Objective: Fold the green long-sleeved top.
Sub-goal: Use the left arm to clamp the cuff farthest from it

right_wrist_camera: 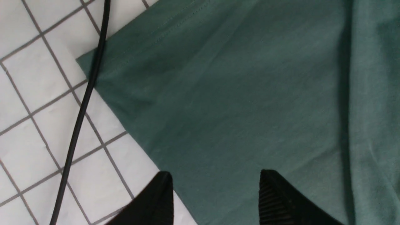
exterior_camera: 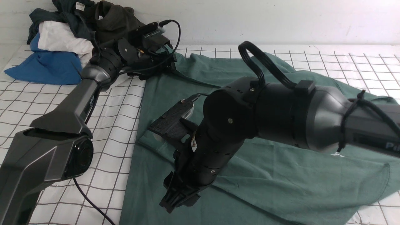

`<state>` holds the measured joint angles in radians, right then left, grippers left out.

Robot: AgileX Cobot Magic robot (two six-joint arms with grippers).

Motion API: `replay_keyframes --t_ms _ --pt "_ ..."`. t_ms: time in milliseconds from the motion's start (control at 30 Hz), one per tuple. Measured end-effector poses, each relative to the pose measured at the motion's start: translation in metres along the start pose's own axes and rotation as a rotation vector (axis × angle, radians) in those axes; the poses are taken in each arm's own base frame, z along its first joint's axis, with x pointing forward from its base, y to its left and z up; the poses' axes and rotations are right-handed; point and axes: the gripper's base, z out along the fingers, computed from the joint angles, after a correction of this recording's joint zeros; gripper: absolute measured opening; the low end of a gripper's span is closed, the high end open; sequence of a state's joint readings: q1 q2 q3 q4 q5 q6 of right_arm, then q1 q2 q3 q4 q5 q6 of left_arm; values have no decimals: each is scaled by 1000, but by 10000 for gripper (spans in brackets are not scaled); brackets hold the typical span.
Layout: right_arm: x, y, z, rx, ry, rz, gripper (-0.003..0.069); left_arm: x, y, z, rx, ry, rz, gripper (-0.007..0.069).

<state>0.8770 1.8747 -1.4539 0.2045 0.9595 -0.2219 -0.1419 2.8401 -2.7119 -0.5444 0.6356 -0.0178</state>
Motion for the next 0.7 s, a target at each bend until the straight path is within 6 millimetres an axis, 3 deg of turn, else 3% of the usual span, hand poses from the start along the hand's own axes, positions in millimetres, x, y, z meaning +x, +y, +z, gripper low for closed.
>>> replay_keyframes --t_ms 67,167,200,233,267,467,700 --pt "1 0 -1 2 10 -4 351 1 1 3 14 -13 -9 393" --pt "4 -1 -5 18 40 -23 351 6 5 10 47 -44 -23 163" --pt "4 -1 -5 19 40 -24 351 6 5 10 47 -44 -19 149" --pt "5 -2 -9 28 46 -30 351 6 4 10 56 -45 -7 70" --pt "6 -3 -13 36 48 -35 351 6 4 10 59 -46 5 38" --pt "18 -18 -53 125 16 -12 351 -4 -10 -3 88 -18 100 6" --pt "62 -51 -101 286 -13 130 351 -32 -55 -59 148 117 264 6"
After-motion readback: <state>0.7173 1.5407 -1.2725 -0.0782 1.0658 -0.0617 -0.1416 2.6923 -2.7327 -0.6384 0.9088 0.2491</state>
